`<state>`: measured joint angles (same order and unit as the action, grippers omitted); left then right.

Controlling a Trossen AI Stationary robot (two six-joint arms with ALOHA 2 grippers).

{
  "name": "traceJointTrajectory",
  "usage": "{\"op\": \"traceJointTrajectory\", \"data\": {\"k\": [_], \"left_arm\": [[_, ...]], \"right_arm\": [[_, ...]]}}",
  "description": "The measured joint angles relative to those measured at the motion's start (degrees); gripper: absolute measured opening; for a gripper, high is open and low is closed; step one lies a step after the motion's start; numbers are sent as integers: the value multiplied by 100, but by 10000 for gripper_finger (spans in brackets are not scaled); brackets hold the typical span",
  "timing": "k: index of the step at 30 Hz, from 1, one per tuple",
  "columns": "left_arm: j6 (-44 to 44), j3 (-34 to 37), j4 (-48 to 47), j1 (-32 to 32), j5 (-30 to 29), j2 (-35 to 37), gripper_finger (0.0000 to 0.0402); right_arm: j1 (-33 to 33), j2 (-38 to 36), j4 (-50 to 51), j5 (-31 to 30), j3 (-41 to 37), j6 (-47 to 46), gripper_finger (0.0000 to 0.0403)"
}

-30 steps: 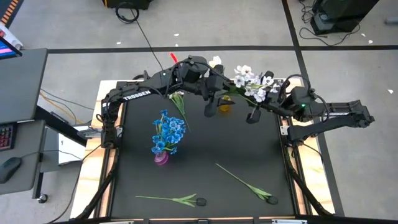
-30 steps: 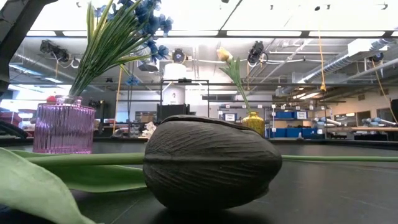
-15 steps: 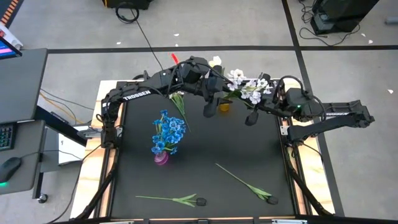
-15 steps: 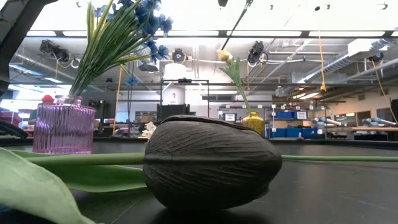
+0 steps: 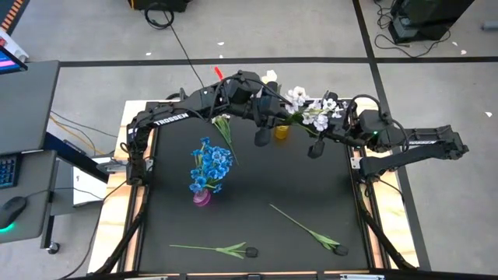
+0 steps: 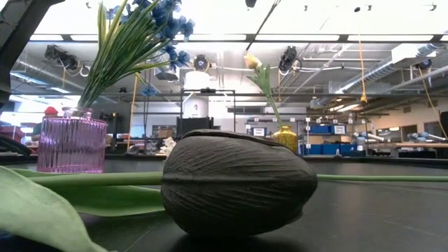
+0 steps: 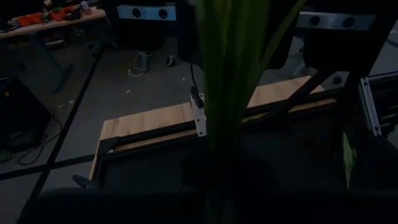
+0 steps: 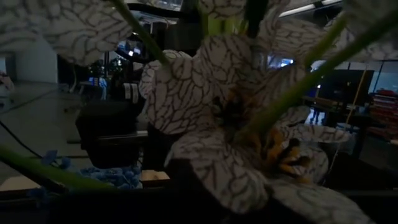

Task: Sort flowers into vase by color
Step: Put the bottom white flowers into the yellow vase

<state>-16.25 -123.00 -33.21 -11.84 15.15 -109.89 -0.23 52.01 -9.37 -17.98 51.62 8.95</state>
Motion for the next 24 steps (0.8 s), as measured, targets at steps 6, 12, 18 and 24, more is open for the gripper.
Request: {"op": "traceJointTrajectory", "data": {"k": [6,12,18,24], "left_arm": [[0,0,-2,0,0,0,16],[2,0,2,0,-2,0,19],[9,0,3,-60,13,0,18],[69,0,135,-230,11,0,17]], "right_arm": [[0,0,0,5,0,8,30],[0,-34,2,-116,0,125,71],[11,-257,86,-144,0,151,124],[13,-548,773,-225,0,18,147]]}}
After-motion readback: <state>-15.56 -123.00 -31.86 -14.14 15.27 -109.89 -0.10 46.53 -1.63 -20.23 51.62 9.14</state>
